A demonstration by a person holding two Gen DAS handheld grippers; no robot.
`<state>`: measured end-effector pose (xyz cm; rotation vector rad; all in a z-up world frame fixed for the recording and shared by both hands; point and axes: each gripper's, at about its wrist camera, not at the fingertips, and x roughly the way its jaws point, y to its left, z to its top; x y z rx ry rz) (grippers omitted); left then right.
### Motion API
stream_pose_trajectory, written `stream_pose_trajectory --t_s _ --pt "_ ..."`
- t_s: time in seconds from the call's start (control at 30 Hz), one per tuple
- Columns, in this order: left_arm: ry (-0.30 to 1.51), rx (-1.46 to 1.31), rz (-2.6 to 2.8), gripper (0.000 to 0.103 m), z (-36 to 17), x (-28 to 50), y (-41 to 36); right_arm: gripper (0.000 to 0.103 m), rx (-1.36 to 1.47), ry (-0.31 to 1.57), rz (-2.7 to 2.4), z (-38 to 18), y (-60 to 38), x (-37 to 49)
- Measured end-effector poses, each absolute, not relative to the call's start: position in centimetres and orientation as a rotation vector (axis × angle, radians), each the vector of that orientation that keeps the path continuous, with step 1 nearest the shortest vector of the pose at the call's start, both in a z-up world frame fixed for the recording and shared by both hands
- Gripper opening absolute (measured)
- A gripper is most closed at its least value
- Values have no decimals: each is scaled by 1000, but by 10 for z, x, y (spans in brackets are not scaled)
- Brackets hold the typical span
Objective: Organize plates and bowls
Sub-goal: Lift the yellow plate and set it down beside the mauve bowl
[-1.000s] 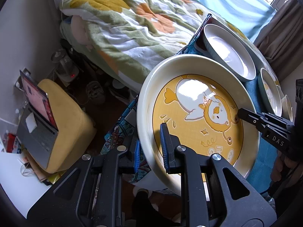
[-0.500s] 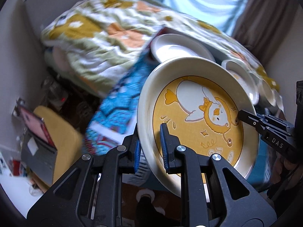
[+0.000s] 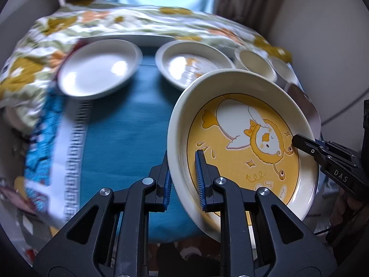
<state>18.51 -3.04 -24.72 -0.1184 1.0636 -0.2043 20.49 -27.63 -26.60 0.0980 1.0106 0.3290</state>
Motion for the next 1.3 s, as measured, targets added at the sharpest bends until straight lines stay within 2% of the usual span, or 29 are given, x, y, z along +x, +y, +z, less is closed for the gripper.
stream_pose_trajectory --t_s 0.2,0.5,0.8,1.3 --pt "1107 -58 -278 17 -276 193 -75 12 155 1036 247 -293 -319 199" --pt "1124 -48 -278 17 -314 202 -88 12 189 1020 236 -325 -336 208" --pt "1100 -13 -254 17 -318 198 -87 13 178 1015 247 -338 -335 205" --pt "1096 13 -177 21 -307 190 -81 13 220 996 229 -327 -342 191"
